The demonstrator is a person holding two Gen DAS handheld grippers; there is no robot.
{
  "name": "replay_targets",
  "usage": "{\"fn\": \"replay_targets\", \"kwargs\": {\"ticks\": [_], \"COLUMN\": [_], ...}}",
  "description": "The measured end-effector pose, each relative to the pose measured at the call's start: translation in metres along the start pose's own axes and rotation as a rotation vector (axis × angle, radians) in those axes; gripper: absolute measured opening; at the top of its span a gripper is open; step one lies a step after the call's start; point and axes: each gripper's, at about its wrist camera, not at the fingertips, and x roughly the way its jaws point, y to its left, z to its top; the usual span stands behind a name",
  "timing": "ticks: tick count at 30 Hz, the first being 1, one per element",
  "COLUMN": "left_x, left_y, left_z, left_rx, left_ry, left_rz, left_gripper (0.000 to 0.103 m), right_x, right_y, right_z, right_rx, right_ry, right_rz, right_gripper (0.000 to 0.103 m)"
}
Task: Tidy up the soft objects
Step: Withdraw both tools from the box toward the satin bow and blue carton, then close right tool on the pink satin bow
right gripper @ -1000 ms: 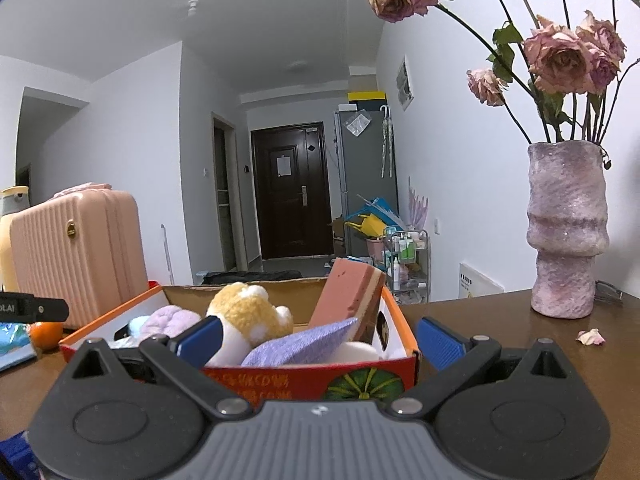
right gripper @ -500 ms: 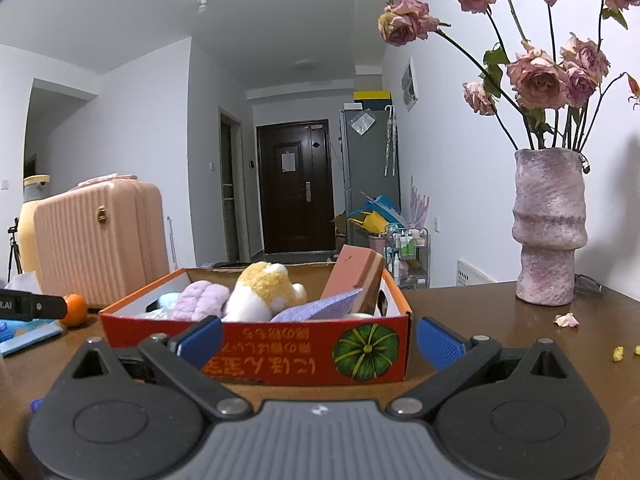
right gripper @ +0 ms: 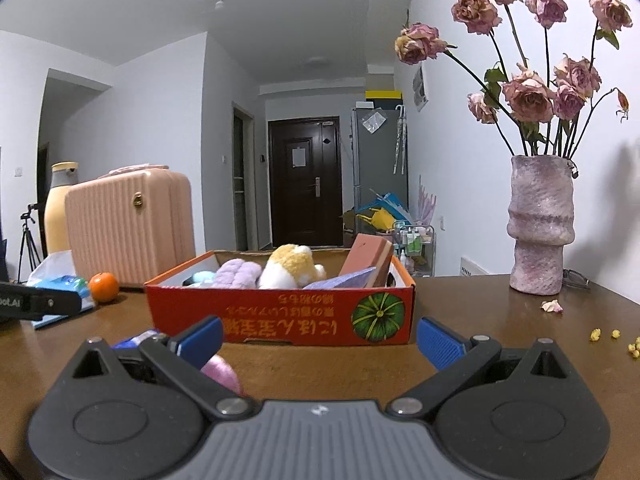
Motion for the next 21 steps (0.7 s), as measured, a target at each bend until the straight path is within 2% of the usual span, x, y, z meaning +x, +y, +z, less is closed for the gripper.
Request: {"fn": "replay_targets", "kwargs": {"ticks": [12,21], "left_x": [-0.048,-0.064], "left_y": [0.004,0.007], "left_z": [-0.021,-0.030], "left_rx": [0.005,0.001], "left_ry": [-0.001,0.006], "left_rz": [-0.010,-0.018], "left_gripper": [0.103,0.103], "right_x": [-0.043,-0.048], "right_y": [0.020,0.030], "right_z": [-0.013,-0.018], "right_rx": [-0.047,-0.082], "right_ry": [0.026,0.063], "right_rz": [0.046,0.062], "right_gripper": [0.103,0.103]}}
